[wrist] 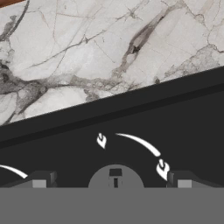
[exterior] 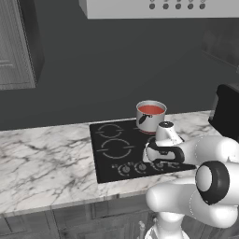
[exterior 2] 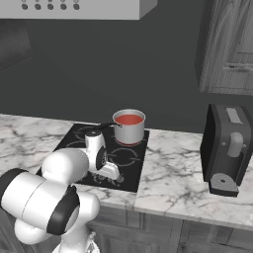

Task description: Wait until the marinara sauce is simmered to a deep red color and then turn off the stove.

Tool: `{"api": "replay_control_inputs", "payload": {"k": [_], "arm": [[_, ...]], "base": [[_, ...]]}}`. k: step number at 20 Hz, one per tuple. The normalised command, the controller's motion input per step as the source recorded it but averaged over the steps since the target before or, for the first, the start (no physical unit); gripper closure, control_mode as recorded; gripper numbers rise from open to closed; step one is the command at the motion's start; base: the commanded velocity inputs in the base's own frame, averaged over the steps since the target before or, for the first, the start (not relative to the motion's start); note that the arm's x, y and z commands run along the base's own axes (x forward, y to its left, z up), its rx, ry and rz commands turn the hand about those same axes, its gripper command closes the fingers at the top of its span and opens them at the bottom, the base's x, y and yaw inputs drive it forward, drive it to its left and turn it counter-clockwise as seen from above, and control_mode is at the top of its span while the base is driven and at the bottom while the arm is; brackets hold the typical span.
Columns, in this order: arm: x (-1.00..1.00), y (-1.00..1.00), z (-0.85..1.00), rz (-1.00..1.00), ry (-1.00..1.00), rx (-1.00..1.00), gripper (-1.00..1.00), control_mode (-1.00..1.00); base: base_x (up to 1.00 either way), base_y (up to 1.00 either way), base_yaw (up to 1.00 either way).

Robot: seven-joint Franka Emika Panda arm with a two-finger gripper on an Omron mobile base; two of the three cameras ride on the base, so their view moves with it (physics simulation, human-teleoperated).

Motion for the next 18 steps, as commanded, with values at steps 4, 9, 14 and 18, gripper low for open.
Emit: {"api": "replay_control_inputs", "payload": {"k": [4,9,14,18], "arm": [[0.00,0.00,0.00,0.00,0.00,0.00,-1.00,-1.00],[0.00,0.00,0.00,0.00,0.00,0.00,-1.00,-1.00],[0.00,0.00,0.00,0.00,0.00,0.00,-1.00,-1.00],[0.00,0.00,0.00,0.00,0.00,0.00,-1.00,-1.00]], "base": [[0.00,0.00,0.00],[0.00,0.00,0.00],[0.00,0.00,0.00],[0.00,0.00,0.00]]}}
